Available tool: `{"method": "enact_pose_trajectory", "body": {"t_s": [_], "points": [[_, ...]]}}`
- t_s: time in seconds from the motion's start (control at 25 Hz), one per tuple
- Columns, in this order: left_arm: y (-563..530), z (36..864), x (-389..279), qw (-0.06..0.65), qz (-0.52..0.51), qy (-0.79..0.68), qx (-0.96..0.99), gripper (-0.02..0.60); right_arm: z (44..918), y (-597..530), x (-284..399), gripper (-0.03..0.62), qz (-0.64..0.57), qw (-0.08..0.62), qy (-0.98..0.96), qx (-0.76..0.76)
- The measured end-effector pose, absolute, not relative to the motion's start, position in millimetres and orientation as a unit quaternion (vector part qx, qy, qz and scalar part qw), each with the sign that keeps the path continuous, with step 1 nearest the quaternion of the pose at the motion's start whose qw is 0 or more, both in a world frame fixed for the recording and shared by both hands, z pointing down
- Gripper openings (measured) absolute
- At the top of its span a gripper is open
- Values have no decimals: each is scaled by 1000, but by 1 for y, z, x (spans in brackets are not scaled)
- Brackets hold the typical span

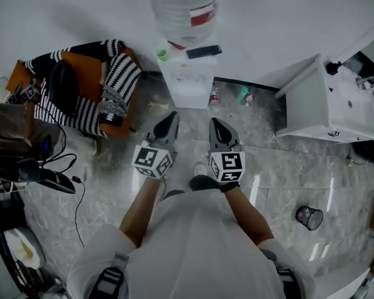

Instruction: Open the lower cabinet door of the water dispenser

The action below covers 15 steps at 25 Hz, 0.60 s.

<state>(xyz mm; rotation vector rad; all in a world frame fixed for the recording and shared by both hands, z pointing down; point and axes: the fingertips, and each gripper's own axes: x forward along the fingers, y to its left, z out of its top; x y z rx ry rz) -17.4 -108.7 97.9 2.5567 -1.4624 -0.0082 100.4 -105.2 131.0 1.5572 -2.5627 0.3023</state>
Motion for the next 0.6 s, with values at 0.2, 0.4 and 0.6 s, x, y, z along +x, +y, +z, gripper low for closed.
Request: {"method": "enact_pose_trajectory", "body": {"t_s": [0.2,0.4,0.6], "points": [[-140,127,4,110,7,-491,864,9,161,-133,112,8,110,83,-854,502],[-151,183,11,139,25,-494,858,9,208,-149,117,8,133,103,-851,497],[-174,223,15,130,44,-487,862,9,254,-170,120,8,138,114,-851,493]]}}
